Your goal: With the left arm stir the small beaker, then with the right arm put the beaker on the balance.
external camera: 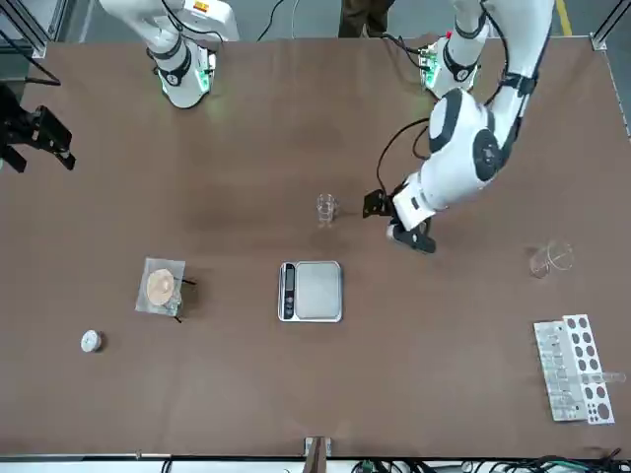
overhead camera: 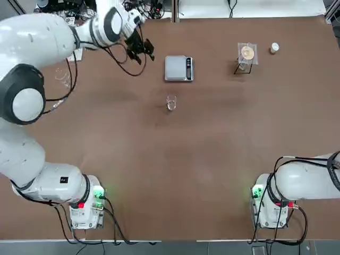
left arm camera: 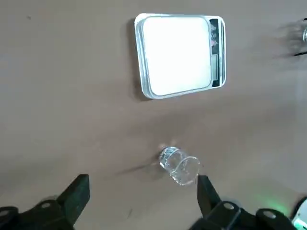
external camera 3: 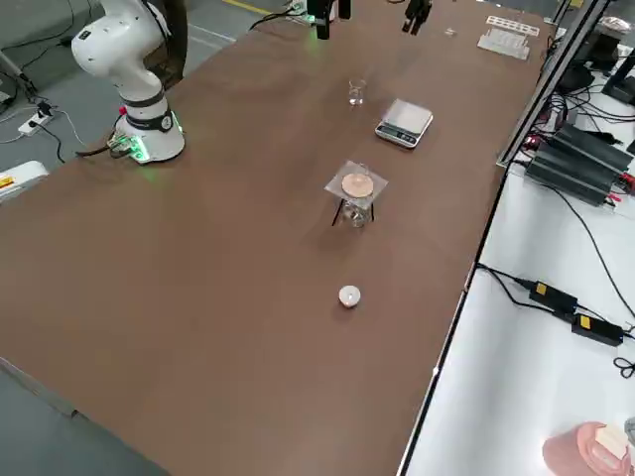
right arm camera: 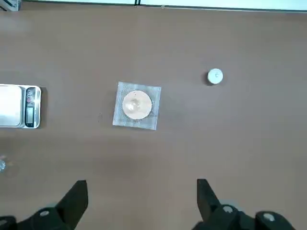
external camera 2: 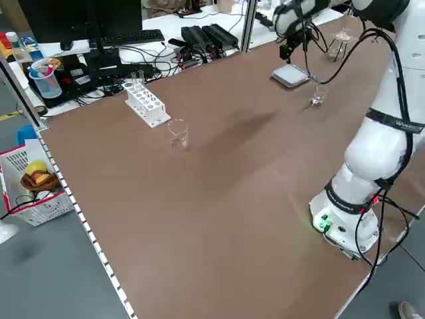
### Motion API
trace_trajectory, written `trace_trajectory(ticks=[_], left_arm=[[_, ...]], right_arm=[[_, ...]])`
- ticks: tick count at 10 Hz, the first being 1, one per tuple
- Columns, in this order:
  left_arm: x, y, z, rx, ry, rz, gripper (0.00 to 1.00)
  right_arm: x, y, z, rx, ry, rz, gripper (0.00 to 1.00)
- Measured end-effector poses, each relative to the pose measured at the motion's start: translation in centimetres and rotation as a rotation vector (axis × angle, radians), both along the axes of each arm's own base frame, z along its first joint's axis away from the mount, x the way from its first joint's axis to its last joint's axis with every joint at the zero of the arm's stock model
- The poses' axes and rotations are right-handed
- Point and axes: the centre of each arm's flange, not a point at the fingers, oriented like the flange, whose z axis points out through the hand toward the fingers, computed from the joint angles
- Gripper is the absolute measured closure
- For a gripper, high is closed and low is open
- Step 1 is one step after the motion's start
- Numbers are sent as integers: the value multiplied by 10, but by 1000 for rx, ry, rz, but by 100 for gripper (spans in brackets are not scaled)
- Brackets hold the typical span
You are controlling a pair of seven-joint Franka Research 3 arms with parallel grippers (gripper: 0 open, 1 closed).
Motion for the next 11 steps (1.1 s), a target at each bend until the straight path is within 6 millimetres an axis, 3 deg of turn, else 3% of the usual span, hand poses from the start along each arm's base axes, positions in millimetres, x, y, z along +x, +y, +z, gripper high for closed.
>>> trace_trajectory(ticks=[2,5,11], left_arm=[[-15,-23,-7,5,19,31,1],[-21,-31,-17,11,39,31,1],[-44,-73,-52,10,68,31,7]], right_arm=[[0,0,0,0,0,0,0],[0,0,0,0,1,0,0],[0,-1,0,-1,1,-1,0]])
